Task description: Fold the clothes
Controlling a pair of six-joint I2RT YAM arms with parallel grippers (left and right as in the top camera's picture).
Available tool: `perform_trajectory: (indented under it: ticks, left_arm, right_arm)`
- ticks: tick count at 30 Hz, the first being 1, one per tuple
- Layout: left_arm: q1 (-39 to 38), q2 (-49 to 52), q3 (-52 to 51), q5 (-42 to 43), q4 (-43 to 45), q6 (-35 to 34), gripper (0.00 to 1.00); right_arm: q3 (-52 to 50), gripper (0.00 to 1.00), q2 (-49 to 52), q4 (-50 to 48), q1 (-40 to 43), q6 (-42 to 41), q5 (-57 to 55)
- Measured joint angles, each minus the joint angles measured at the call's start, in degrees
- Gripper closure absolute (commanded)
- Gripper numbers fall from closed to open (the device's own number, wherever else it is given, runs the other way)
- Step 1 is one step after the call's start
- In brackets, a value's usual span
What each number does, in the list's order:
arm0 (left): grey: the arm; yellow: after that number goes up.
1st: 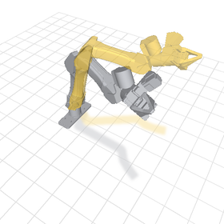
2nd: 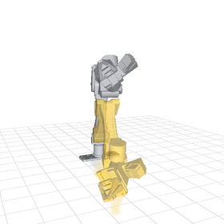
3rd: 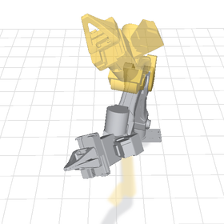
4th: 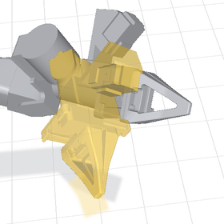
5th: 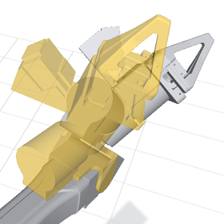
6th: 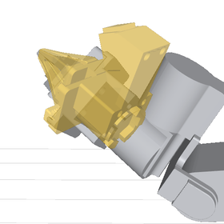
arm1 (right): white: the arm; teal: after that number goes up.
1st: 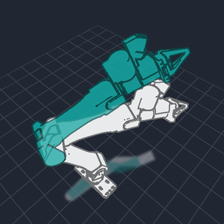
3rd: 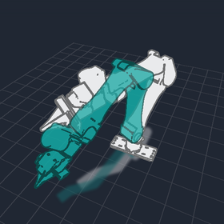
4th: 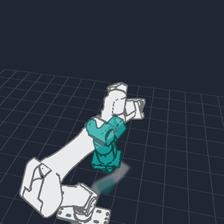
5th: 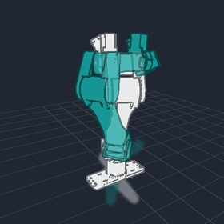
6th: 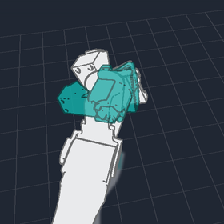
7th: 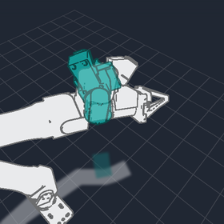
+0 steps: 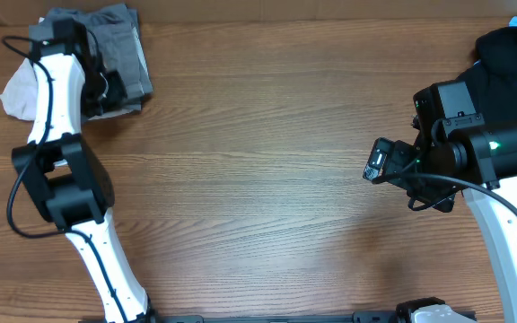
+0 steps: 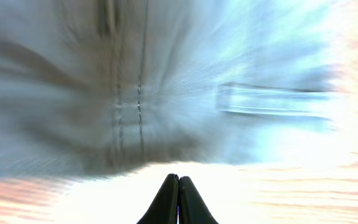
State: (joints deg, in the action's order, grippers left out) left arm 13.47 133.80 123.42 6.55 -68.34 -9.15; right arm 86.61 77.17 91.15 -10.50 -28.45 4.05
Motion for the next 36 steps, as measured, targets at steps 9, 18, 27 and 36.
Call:
perform_trajectory:
  ticks: [9,18,27,36]
  left_arm:
    - [0.02,-12.00,4.26,0.26,5.33,0.00,0.96]
    - [0.04,0.46,4.35,0.26,3.30,0.02,0.96]
    - [0.09,8.46,3.82,0.50,-0.04,0.00,0.96]
    - [0.15,5.38,4.59,0.46,0.07,0.00,0.96]
  right_arm:
    - [0.00,0.00,0.00,-0.26,0.00,0.00,-0.02]
    - [0.00,0.00,0.00,-0.28,0.02,0.00,-0.02]
    - [0.00,0.00,0.00,-0.26,0.02,0.00,0.02]
    - [0.00,0.00,0.00,-0.35,0.02,0.00,-0.02]
